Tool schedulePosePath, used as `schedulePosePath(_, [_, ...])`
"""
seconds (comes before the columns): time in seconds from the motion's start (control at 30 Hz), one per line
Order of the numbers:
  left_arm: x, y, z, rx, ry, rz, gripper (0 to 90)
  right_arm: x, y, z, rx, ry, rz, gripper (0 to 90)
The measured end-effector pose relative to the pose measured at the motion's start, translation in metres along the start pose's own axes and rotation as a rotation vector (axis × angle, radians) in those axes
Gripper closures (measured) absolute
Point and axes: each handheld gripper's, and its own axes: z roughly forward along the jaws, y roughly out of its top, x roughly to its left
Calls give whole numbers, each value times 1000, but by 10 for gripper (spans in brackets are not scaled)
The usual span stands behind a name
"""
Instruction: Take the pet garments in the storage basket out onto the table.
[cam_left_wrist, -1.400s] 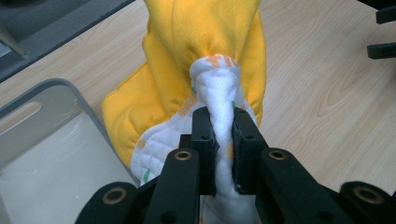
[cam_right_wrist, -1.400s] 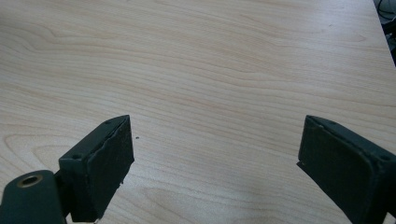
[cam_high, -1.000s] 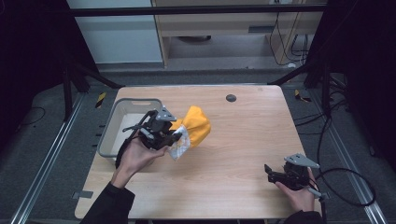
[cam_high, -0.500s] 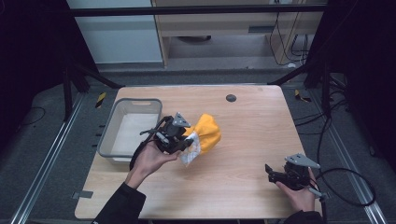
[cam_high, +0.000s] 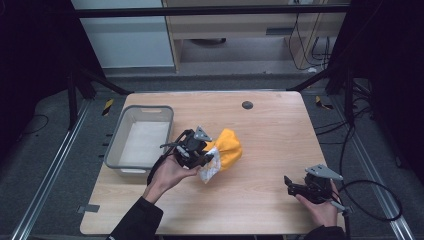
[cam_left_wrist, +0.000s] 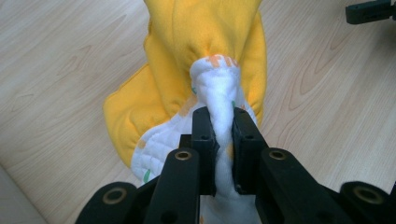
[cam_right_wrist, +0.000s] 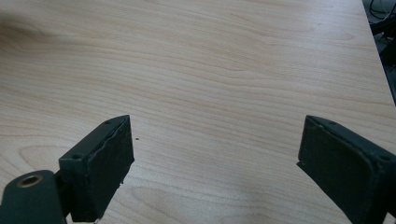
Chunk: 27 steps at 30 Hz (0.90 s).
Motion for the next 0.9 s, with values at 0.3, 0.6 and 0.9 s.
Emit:
schedulePosePath(0.3, [-5,-3,16,18,-15,7,819,0,0,0,1,-1,-1,103])
schedulePosePath(0.6, [-9,-4,28,40,-30,18,819,0,0,0,0,-1,0,103])
schedulePosePath(0.9, [-13,-8,42,58,-40,29,819,0,-1,1,2,-3,-9,103])
